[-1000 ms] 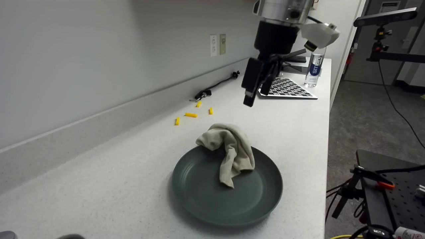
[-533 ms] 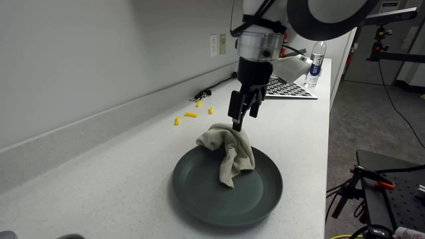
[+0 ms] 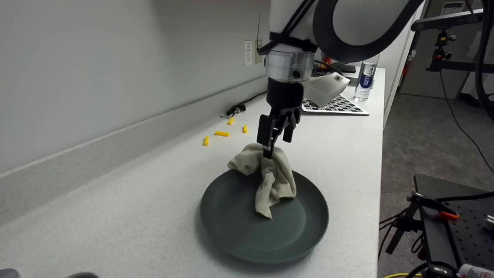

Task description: Wipe the plate with the towel, put the towel on the counter then move the plate backwards

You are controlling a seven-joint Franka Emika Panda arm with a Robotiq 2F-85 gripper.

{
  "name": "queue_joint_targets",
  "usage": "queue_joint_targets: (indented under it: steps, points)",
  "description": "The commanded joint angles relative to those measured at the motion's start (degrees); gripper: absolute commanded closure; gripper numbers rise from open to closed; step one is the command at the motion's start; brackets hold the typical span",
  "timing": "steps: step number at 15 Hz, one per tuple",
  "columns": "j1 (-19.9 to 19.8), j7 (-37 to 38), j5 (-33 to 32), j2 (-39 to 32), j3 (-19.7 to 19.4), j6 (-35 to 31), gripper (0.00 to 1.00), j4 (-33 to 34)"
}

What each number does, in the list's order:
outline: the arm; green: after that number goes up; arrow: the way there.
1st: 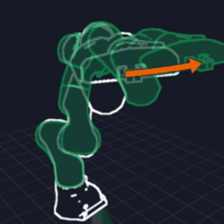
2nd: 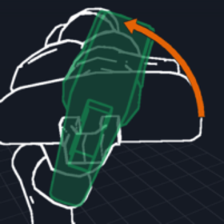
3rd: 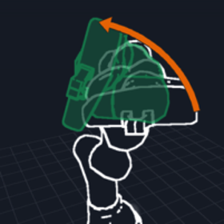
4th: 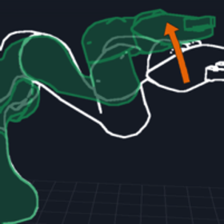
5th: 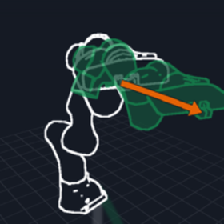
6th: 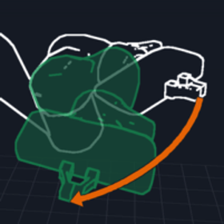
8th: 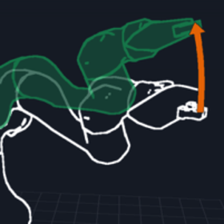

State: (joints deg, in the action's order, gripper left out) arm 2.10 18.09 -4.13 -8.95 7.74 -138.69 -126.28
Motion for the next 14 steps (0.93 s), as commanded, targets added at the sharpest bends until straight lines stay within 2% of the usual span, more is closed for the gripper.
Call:
queue_joint_targets:
  steps: [1, 7, 12, 13, 14]
  points:
    - [1.61, -0.40, 0.43, -0.17, -1.86, -0.17, 0.00, -0.15]
    - [1.37, -0.83, -0.13, -1.46, -3.68, -0.36, 0.00, -0.77]
    - [1.62, -2.50, 0.72, -2.36, -3.51, -0.55, 0.00, -0.75]
    - [1.66, -2.80, 0.88, -2.64, -3.49, -0.66, 0.03, -0.52]
    - [1.69, -2.98, 1.12, -2.87, -3.48, -0.76, 0.11, -0.33]
